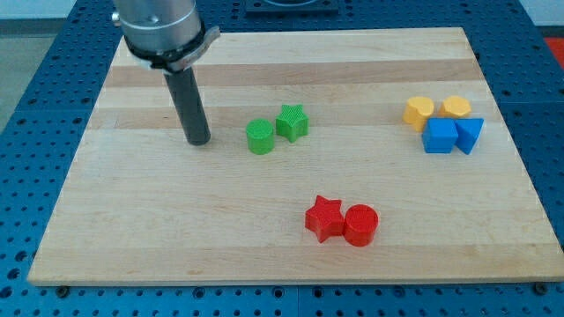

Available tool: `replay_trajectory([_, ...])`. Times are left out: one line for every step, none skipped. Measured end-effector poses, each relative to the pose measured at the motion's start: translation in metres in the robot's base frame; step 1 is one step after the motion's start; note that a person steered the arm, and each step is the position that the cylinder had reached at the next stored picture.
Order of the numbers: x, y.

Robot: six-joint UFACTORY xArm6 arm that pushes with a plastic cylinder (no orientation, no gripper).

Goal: Move the green circle towards the top side of the red star

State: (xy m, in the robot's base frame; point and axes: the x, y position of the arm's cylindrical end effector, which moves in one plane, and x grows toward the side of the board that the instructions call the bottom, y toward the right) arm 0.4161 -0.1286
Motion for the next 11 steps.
replay_trajectory([-0.017, 0.034])
replay_trajectory([-0.021, 0.048])
replay_trajectory([-0.007, 0.054])
replay_trajectory([0.014, 0.064])
replay_trajectory([0.006, 0.075])
replay_trajectory([0.006, 0.087])
replay_trajectory([0.007, 0.099])
replay_trajectory([0.008, 0.114])
replay_trajectory([0.028, 0.118])
replay_trajectory([0.052, 0.120])
replay_trajectory([0.069, 0.123])
